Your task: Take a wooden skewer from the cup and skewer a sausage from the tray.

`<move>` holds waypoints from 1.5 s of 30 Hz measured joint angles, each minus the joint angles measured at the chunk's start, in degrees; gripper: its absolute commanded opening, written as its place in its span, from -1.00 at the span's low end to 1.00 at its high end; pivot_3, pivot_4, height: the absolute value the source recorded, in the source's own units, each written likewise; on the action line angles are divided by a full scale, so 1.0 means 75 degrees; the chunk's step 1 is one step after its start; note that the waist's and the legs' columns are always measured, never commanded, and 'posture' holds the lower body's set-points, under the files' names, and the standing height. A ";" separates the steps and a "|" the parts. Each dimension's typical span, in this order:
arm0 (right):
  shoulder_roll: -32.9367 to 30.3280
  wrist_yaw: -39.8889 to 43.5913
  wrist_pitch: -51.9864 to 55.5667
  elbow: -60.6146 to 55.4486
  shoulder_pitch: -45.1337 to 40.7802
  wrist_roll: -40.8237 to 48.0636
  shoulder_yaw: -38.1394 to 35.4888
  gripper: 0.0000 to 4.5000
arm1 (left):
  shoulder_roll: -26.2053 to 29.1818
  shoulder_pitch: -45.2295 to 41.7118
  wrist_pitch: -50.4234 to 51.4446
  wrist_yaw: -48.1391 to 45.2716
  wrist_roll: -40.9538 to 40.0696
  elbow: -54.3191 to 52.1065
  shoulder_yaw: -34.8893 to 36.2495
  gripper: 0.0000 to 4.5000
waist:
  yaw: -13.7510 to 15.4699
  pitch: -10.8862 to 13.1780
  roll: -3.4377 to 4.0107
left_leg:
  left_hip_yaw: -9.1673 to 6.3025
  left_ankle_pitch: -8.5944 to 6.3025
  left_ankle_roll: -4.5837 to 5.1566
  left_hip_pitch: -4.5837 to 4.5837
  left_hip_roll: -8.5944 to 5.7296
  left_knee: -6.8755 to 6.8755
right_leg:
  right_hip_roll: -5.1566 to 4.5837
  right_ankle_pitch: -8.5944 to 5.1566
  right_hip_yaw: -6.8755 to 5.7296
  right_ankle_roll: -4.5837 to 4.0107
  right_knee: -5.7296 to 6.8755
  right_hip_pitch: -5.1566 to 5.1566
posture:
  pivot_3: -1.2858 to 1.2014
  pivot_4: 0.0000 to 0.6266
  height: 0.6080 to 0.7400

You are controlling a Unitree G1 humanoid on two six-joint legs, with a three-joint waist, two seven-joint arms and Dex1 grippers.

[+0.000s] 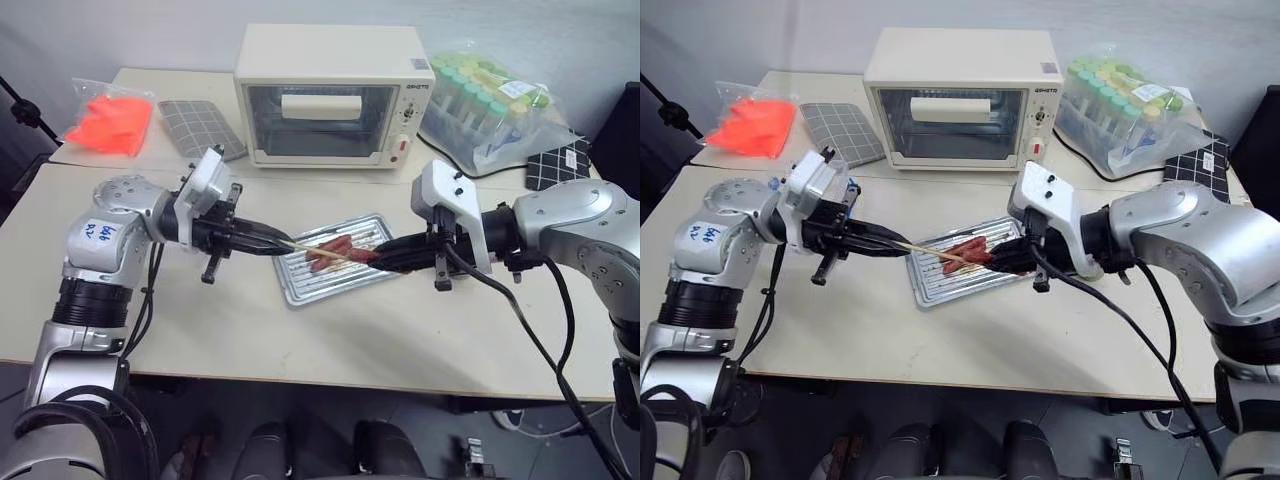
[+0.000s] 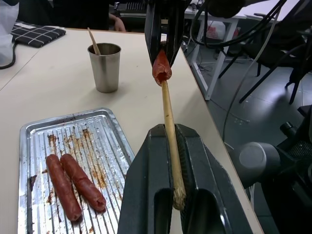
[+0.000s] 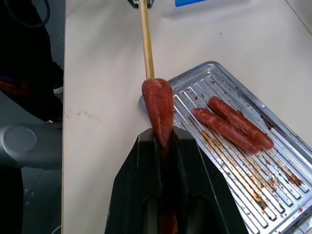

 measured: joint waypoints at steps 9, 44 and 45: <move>0.0278 -0.0013 -0.0008 -0.0068 -0.0262 -0.0021 0.0139 -0.91 | -0.0369 -0.0419 -0.0004 -0.0003 0.0065 0.0092 -0.0512 -1.00 | -0.0001 0.0000 0.0000 | 0.0002 0.0000 0.0000 0.0000 -0.0006 0.0001 | 0.0001 0.0000 0.0000 0.0000 0.0006 -0.0003 | 0.03 -0.52 1.00; -0.0244 0.0029 -0.0224 -0.0156 0.0533 -0.0212 0.0034 -0.91 | 0.0198 -0.0321 -0.0176 -0.0002 0.0036 0.0283 -0.0234 -1.00 | -0.0001 0.0000 0.0000 | 0.0007 0.0000 0.0000 0.0000 -0.0004 0.0003 | -0.0002 0.0000 0.0002 0.0000 0.0019 -0.0010 | 0.03 -0.52 1.00; -0.0237 0.0018 -0.0172 -0.0162 0.0528 -0.0203 0.0023 -0.91 | 0.0158 -0.0320 -0.0176 -0.0001 0.0037 0.0278 -0.0233 -1.00 | 0.0001 0.0000 0.0000 | 0.0006 0.0000 0.0000 0.0000 -0.0004 0.0003 | -0.0002 0.0000 0.0002 0.0000 0.0019 -0.0010 | 0.03 -0.52 1.00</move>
